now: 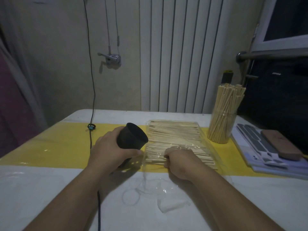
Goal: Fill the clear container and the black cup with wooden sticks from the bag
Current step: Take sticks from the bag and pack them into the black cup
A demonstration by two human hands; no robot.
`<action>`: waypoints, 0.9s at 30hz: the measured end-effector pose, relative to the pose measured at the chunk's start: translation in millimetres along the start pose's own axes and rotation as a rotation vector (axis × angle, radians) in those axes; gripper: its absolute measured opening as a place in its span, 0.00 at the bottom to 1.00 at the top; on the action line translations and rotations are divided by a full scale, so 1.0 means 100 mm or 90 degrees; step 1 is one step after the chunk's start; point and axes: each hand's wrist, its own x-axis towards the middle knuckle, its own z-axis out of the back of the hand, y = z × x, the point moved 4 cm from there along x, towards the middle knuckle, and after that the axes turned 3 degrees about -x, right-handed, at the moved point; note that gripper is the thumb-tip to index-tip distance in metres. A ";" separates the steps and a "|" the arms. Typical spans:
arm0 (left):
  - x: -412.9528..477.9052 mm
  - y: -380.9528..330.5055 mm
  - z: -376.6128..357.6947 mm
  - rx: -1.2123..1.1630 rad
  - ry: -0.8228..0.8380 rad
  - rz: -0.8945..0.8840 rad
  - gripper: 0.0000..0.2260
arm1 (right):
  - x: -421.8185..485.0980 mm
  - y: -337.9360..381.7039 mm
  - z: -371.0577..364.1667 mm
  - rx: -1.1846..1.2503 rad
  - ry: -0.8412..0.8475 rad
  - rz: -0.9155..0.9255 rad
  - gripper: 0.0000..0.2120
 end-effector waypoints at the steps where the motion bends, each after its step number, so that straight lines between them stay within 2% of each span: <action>1: 0.00 0.00 0.00 0.000 -0.001 -0.001 0.32 | 0.00 0.01 0.01 -0.009 0.006 0.000 0.05; 2: 0.00 0.00 0.00 0.001 -0.001 -0.001 0.33 | 0.00 0.01 0.02 -0.015 0.012 0.000 0.03; 6: 0.00 0.00 0.00 0.002 -0.001 0.002 0.35 | -0.01 0.00 0.02 0.001 0.020 -0.010 0.11; 10: 0.00 0.01 0.00 0.000 -0.001 0.002 0.35 | -0.03 0.01 0.04 0.015 -0.021 -0.012 0.02; 14: 0.00 0.01 0.00 0.005 0.000 0.003 0.35 | -0.06 0.01 0.06 0.017 -0.036 -0.020 0.11; 20: 0.00 0.02 0.00 -0.003 -0.002 0.005 0.34 | -0.10 0.09 0.14 -0.035 -0.060 -0.002 0.05; 25: 0.00 0.01 0.00 -0.010 -0.002 0.003 0.36 | -0.11 0.11 0.16 -0.089 -0.078 -0.020 0.13; 27: -0.01 0.01 0.00 -0.016 -0.005 0.000 0.35 | -0.15 0.16 0.24 -0.098 -0.085 -0.006 0.11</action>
